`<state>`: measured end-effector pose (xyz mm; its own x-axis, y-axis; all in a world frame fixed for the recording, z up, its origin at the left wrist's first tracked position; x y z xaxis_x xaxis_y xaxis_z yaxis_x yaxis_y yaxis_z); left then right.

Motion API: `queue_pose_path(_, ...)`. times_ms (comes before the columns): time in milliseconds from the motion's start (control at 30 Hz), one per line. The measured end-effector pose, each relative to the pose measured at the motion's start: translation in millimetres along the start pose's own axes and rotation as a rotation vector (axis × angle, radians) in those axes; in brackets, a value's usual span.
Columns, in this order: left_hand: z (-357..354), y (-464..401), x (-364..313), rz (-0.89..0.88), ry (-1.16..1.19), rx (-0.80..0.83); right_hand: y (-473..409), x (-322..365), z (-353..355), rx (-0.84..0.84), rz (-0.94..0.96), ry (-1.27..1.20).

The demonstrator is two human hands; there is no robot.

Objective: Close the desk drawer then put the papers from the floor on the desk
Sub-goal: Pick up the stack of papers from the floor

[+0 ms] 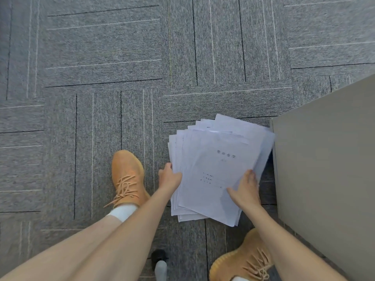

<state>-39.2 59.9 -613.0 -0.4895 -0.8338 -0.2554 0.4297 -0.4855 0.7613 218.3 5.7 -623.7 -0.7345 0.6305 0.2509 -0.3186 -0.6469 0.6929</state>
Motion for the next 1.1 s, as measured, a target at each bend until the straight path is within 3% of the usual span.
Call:
queue_pose_path(133,-2,-2,2,-0.020,0.025,-0.019,6,5,2,-0.038,0.133,-0.081)
queue_pose_path(233,-6,-5,3,-0.027,0.063,-0.034,-5,3,11,-0.179,0.014,-0.080)
queue_pose_path(333,-14,-2,-2,-0.015,0.095,-0.031,-16,-1,13,-0.121,-0.096,-0.099)
queue_pose_path(433,-27,7,-18,-0.095,0.084,0.015,-18,-1,9,-0.089,-0.083,-0.125)
queue_pose_path(533,-42,17,-34,-0.166,0.062,0.047,-15,-5,13,-0.193,-0.062,-0.193)
queue_pose_path(700,-36,21,-30,-0.018,0.041,-0.165,-17,-11,29,-0.275,-0.219,-0.441)
queue_pose_path(867,-41,17,-31,0.105,0.158,-0.074,-26,-8,23,-0.230,-0.302,-0.425)
queue_pose_path(1100,-41,21,-32,0.106,0.234,0.011,-27,-6,21,-0.249,-0.307,-0.403)
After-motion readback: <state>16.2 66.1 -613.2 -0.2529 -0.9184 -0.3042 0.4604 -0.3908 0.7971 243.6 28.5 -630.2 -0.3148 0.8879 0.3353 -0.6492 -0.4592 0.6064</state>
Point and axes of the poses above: each hand's wrist, its own y-axis away from the middle knuckle, its own z-axis out of the back of the hand, x = y × z, the point moved 3 cm from there along -y, towards the middle knuckle, and after that the axes turned 8 degrees about -x, right-handed, at the moved point
